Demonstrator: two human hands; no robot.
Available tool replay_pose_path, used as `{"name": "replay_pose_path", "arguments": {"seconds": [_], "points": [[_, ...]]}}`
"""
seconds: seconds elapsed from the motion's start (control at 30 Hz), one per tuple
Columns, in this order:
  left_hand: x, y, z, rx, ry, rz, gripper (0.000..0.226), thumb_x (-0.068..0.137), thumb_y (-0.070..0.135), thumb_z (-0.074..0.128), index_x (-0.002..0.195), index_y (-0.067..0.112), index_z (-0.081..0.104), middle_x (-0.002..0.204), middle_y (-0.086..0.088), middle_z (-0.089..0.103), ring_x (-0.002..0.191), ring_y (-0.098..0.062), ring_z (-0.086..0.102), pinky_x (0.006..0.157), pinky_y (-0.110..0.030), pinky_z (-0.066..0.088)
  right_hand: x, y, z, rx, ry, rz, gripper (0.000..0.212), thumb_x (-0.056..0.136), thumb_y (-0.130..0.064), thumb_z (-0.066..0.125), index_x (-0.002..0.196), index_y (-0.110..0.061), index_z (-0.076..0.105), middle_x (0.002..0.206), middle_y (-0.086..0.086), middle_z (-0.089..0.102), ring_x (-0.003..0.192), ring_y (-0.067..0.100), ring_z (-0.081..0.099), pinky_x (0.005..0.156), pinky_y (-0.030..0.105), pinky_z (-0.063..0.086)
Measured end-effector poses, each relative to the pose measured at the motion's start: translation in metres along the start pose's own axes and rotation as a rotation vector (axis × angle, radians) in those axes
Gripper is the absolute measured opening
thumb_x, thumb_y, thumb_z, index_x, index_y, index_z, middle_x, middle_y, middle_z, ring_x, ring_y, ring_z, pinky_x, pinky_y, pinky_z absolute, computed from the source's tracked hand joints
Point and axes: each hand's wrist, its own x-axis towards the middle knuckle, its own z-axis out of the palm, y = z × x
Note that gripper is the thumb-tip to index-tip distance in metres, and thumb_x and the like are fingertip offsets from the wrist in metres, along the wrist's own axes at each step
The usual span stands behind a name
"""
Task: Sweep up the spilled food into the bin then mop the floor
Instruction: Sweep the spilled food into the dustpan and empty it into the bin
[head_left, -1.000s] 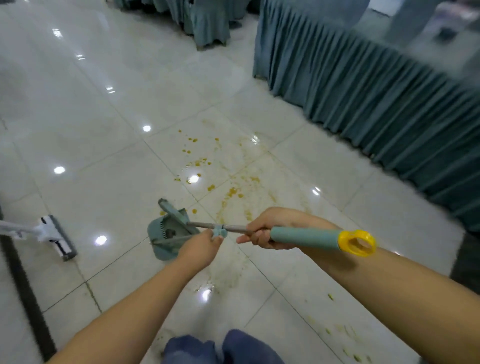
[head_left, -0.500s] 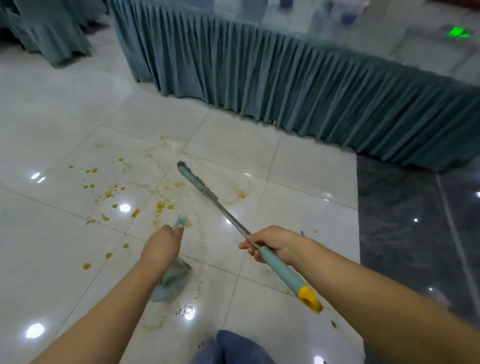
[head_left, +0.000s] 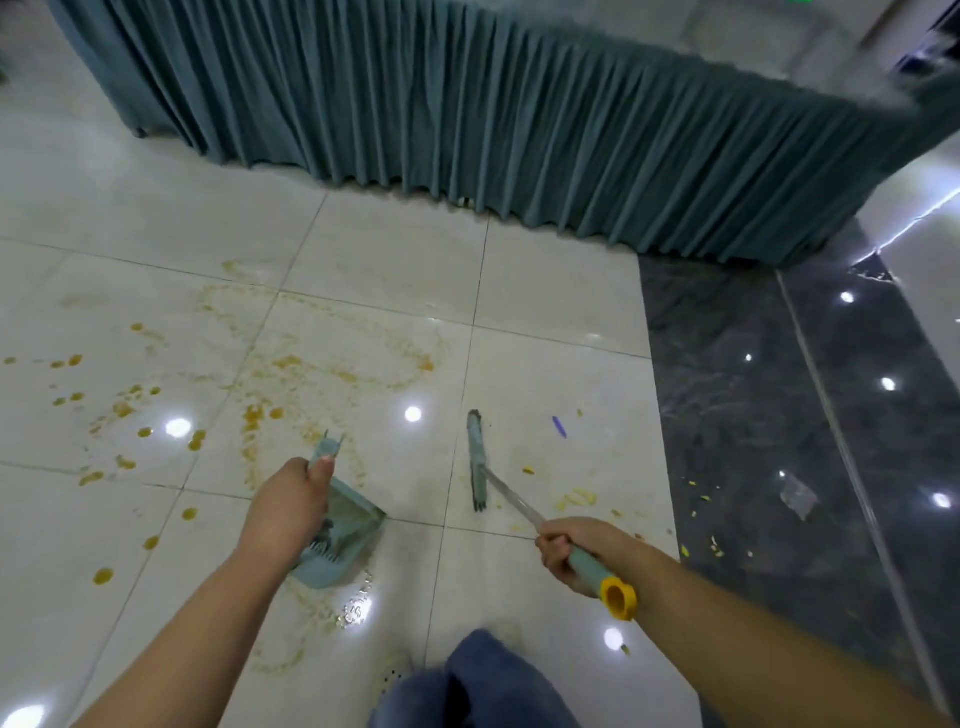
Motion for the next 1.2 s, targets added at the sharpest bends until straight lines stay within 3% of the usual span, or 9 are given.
{"name": "replay_pose_path", "arguments": {"seconds": [0.2, 0.3, 0.4, 0.7, 1.0, 1.2], "points": [[0.006, 0.028, 0.020, 0.051, 0.060, -0.039, 0.043, 0.099, 0.036, 0.034, 0.080, 0.002, 0.052, 0.069, -0.013, 0.058, 0.059, -0.024, 0.052, 0.053, -0.031, 0.035, 0.031, -0.028, 0.000, -0.022, -0.109, 0.095, 0.006, 0.096, -0.003, 0.048, 0.091, 0.001, 0.048, 0.051, 0.008, 0.045, 0.029, 0.009, 0.041, 0.029, 0.015, 0.039], [0.012, 0.043, 0.038, 0.056, 0.097, -0.079, 0.045, 0.099, 0.038, 0.034, 0.082, 0.001, 0.054, 0.079, -0.020, 0.063, 0.069, -0.033, 0.058, 0.060, -0.036, 0.041, 0.061, -0.053, 0.004, 0.014, -0.192, 0.103, 0.006, 0.096, -0.001, 0.045, 0.095, 0.003, 0.049, 0.068, 0.014, 0.048, 0.032, 0.011, 0.046, 0.032, 0.016, 0.045], [0.015, 0.062, 0.061, 0.043, 0.131, -0.131, 0.045, 0.098, 0.039, 0.035, 0.085, 0.001, 0.055, 0.079, -0.021, 0.063, 0.065, -0.032, 0.057, 0.060, -0.036, 0.045, 0.094, -0.083, -0.001, 0.082, -0.209, 0.171, 0.006, 0.094, 0.002, 0.042, 0.097, 0.003, 0.048, 0.079, 0.019, 0.048, 0.029, 0.015, 0.046, 0.030, 0.017, 0.043], [0.020, 0.143, 0.135, -0.002, 0.142, -0.184, 0.043, 0.097, 0.040, 0.037, 0.086, 0.003, 0.056, 0.077, -0.018, 0.062, 0.065, -0.031, 0.054, 0.065, -0.042, 0.050, 0.110, -0.178, -0.093, 0.414, -0.206, 0.190, 0.009, 0.095, 0.001, 0.040, 0.088, -0.001, 0.044, 0.075, 0.013, 0.040, 0.024, 0.015, 0.039, 0.025, 0.014, 0.035], [0.019, 0.206, 0.196, -0.156, 0.053, -0.161, 0.041, 0.097, 0.040, 0.038, 0.075, 0.008, 0.050, 0.067, -0.012, 0.052, 0.056, -0.026, 0.045, 0.057, -0.035, 0.037, 0.063, -0.230, -0.243, 0.500, -0.108, 0.078, 0.011, 0.099, -0.004, 0.035, 0.091, -0.004, 0.041, 0.076, 0.012, 0.038, 0.022, 0.012, 0.038, 0.024, 0.014, 0.034], [0.020, 0.227, 0.213, -0.196, -0.013, -0.111, 0.039, 0.098, 0.036, 0.036, 0.085, 0.002, 0.051, 0.066, -0.011, 0.048, 0.051, -0.022, 0.038, 0.047, -0.025, 0.030, 0.030, -0.217, -0.288, 0.443, -0.085, 0.065, 0.019, 0.099, -0.005, 0.035, 0.083, -0.001, 0.044, 0.046, 0.012, 0.043, 0.024, 0.010, 0.039, 0.024, 0.012, 0.031]]}}
